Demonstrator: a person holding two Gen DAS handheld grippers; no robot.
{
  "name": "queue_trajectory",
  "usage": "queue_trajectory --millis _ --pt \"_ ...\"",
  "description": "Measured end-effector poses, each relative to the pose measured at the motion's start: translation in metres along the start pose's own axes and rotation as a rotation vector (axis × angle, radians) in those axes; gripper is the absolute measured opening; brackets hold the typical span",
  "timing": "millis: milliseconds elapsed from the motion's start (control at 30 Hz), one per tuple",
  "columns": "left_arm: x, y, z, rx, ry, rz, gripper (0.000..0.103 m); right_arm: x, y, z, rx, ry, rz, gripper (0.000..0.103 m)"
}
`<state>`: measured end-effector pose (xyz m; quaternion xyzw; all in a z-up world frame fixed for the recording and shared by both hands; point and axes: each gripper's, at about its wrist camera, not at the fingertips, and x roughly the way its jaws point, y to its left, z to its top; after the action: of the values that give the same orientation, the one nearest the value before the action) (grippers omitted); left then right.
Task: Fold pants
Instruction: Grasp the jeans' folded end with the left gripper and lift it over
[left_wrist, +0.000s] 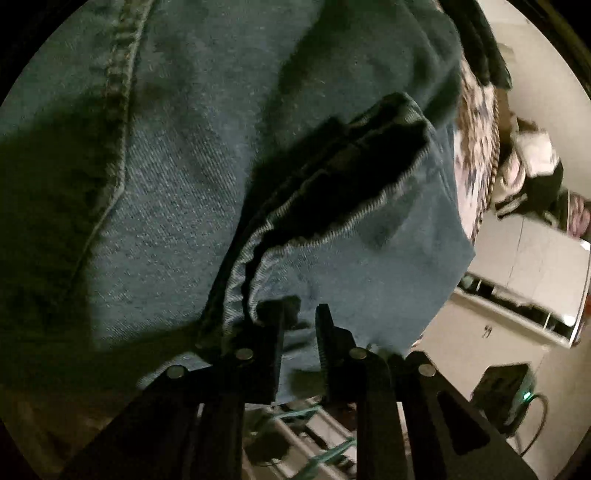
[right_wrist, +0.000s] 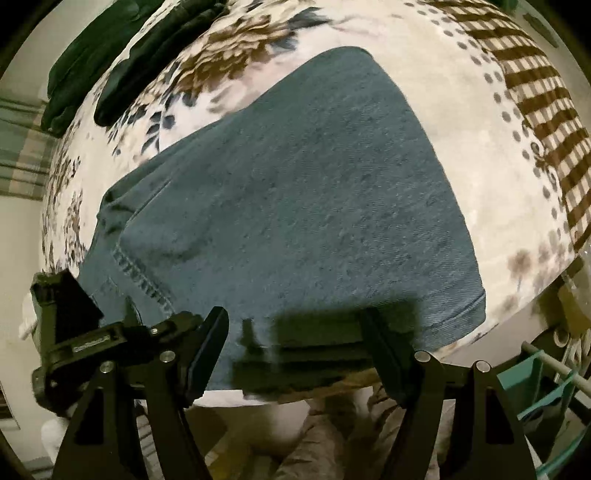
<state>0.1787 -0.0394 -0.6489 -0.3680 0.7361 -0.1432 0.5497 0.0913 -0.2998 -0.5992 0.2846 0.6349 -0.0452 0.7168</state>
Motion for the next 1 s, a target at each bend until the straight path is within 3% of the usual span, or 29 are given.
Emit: queue_trajectory --millis 67,233,333,467,533,567,633,800,933,1000 --pt "-0.005 0.007 -0.001 -0.029 0.002 -0.023 0.015 -0.001 -0.002 0.002 0.015 0.007 0.012 0.076" --pt "-0.021 0.043 -0.004 -0.139 -0.018 -0.178 0.019 -0.001 -0.003 0.006 0.005 0.015 0.023 0.076" --pt "-0.004 0.042 0.002 -0.11 -0.001 -0.228 0.019 0.004 -0.003 0.006 -0.001 0.026 0.015 0.076" --pt "0.003 0.02 0.012 -0.034 0.014 -0.172 0.019 0.007 -0.002 0.007 0.01 0.033 -0.001 0.076" --pt "-0.007 0.011 0.01 0.01 0.029 -0.101 0.019 0.006 -0.003 0.007 0.017 0.04 0.005 0.076" --pt "-0.016 0.004 0.007 0.053 0.026 -0.068 0.022 0.005 -0.003 0.008 0.02 0.042 0.009 0.076" --pt "-0.032 -0.006 0.001 0.143 -0.005 0.016 0.039 0.001 -0.004 0.009 0.015 0.041 0.016 0.076" --pt "-0.045 0.019 -0.001 0.091 -0.035 0.03 0.071 0.002 0.002 0.011 -0.029 0.05 0.006 0.076" --pt "-0.056 0.046 -0.01 0.006 -0.047 -0.004 0.072 0.002 0.004 0.014 -0.013 0.049 0.018 0.076" --pt "-0.044 0.051 -0.009 -0.023 -0.019 -0.033 0.072 0.001 0.006 0.015 -0.013 0.043 0.023 0.076"
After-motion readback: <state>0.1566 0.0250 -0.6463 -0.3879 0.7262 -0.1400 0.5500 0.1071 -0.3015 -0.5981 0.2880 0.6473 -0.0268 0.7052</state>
